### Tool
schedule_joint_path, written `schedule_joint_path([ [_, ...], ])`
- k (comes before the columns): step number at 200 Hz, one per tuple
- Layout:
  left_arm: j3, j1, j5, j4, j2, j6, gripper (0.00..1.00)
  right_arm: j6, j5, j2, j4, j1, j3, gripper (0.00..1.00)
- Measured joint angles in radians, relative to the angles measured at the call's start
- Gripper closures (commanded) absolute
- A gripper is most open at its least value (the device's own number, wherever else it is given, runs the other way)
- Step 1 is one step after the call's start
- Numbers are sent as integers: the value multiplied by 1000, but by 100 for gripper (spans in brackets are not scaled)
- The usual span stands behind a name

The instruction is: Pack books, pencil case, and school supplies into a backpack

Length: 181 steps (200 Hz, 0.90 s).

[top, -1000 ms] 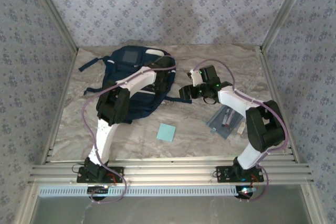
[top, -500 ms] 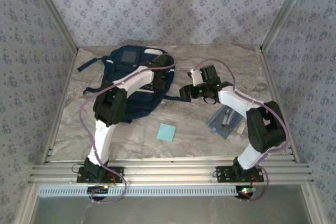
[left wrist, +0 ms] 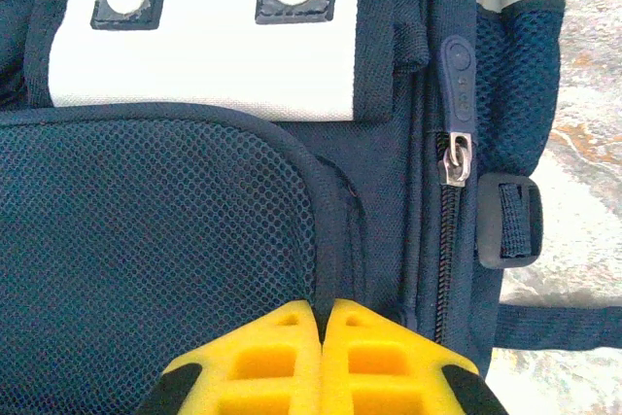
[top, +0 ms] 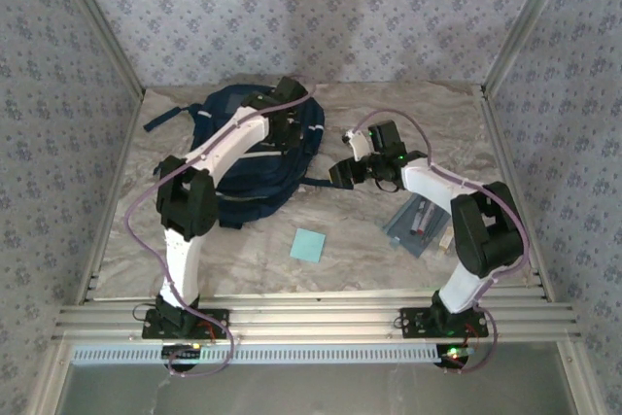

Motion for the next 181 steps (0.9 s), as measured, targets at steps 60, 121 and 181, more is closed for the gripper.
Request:
schedule_joint_path([
  [60,82,15,27,-67,-5,18,100,-59,-63,150,62,3,79,37],
  [121,213,20,46,-138,-5,23,100,-70,-72,230,120,43,126,36],
  [181,247,20,56,-168,-5,24,100,-105,-79,308,175,65,202,36],
])
